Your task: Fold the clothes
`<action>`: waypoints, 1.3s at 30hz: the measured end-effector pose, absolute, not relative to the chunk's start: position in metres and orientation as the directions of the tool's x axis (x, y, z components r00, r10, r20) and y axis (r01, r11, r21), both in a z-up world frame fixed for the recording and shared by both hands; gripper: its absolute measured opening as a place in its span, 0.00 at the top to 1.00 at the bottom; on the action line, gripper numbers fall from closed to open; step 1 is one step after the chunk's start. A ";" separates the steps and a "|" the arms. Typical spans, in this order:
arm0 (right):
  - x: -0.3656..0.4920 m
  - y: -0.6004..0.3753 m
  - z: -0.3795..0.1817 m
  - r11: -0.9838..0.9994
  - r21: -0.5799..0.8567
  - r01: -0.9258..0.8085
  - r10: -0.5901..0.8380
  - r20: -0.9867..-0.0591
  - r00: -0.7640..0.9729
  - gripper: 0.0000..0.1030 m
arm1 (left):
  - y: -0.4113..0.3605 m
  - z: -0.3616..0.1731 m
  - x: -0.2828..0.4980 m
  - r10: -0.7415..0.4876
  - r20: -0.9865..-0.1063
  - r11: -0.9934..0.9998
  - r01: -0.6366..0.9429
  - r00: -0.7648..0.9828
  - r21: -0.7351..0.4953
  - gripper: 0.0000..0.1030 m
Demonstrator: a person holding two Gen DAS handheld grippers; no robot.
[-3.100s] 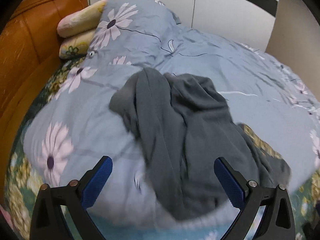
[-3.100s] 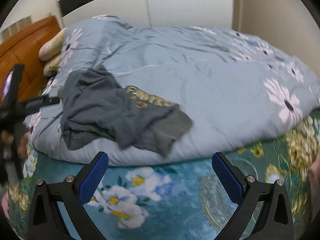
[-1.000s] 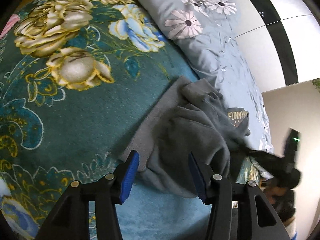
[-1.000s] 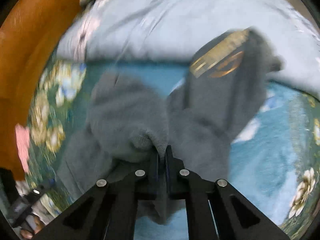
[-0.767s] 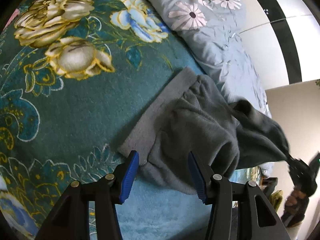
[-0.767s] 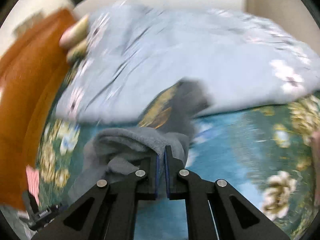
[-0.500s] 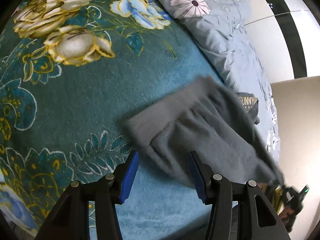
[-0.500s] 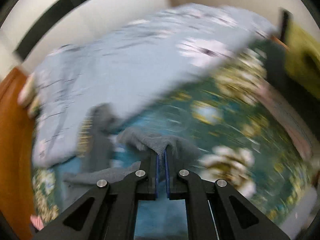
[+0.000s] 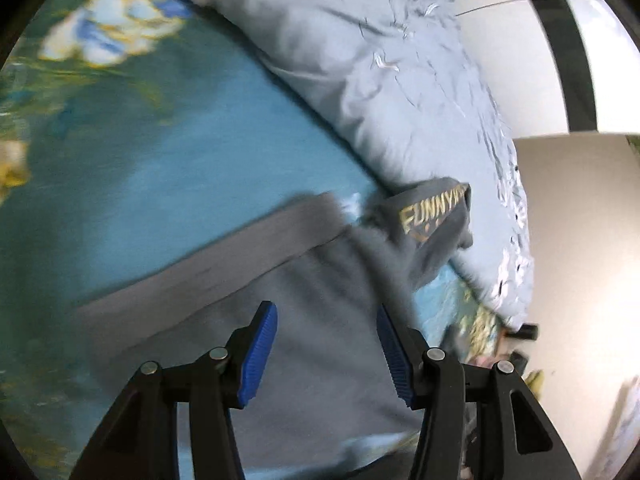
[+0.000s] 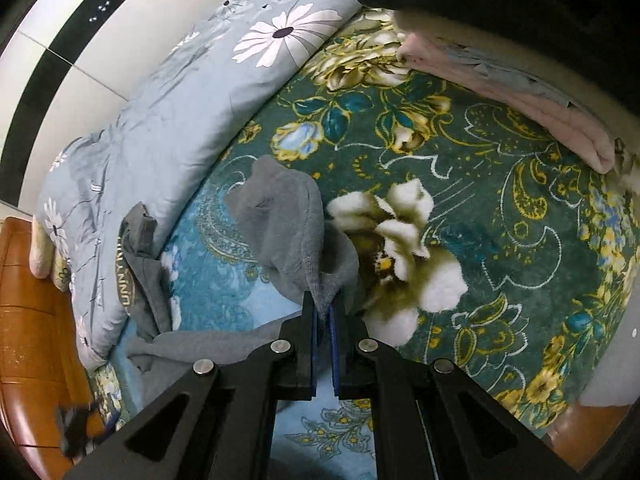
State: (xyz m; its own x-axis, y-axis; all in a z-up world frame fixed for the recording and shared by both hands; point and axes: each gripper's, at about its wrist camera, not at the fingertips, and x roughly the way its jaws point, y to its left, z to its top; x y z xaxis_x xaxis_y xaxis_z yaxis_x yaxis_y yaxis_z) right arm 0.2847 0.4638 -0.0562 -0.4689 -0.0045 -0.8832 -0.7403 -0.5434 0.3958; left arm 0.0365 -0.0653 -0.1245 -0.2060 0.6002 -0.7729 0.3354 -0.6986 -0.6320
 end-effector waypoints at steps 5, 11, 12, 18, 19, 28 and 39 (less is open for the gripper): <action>0.294 0.463 -0.052 -0.573 0.404 -0.713 -0.013 -0.874 -0.485 0.95 | -0.023 -0.156 -0.021 0.556 -0.824 -0.704 0.466 -0.107 -0.536 0.46; 0.298 0.462 -0.052 -0.597 0.404 -0.693 -0.026 -0.873 -0.487 0.95 | -0.002 -0.187 -0.044 0.495 -0.868 -0.734 0.550 0.032 -0.398 0.48; 0.299 0.461 -0.051 -0.604 0.402 -0.688 -0.028 -0.874 -0.486 0.95 | -0.002 -0.188 -0.046 0.488 -0.872 -0.733 0.559 0.037 -0.387 0.48; 0.298 0.462 -0.050 -0.622 0.413 -0.666 -0.048 -0.868 -0.494 0.95 | -0.004 -0.190 -0.048 0.452 -0.891 -0.734 0.587 0.046 -0.343 0.85; 0.298 0.462 -0.050 -0.623 0.415 -0.663 -0.051 -0.867 -0.495 0.95 | -0.005 -0.189 -0.046 0.456 -0.889 -0.726 0.592 0.033 -0.350 0.87; 0.260 0.472 -0.003 -0.651 0.459 -0.605 -0.044 -0.818 -0.573 0.95 | -0.018 -0.057 -0.069 0.518 -0.825 -0.717 0.411 -0.226 -0.563 0.90; 0.252 0.442 0.078 -0.754 0.551 -0.359 -0.075 -0.614 -0.786 0.95 | -0.136 0.094 0.063 0.642 -0.460 -0.609 -0.044 -0.614 -0.792 0.90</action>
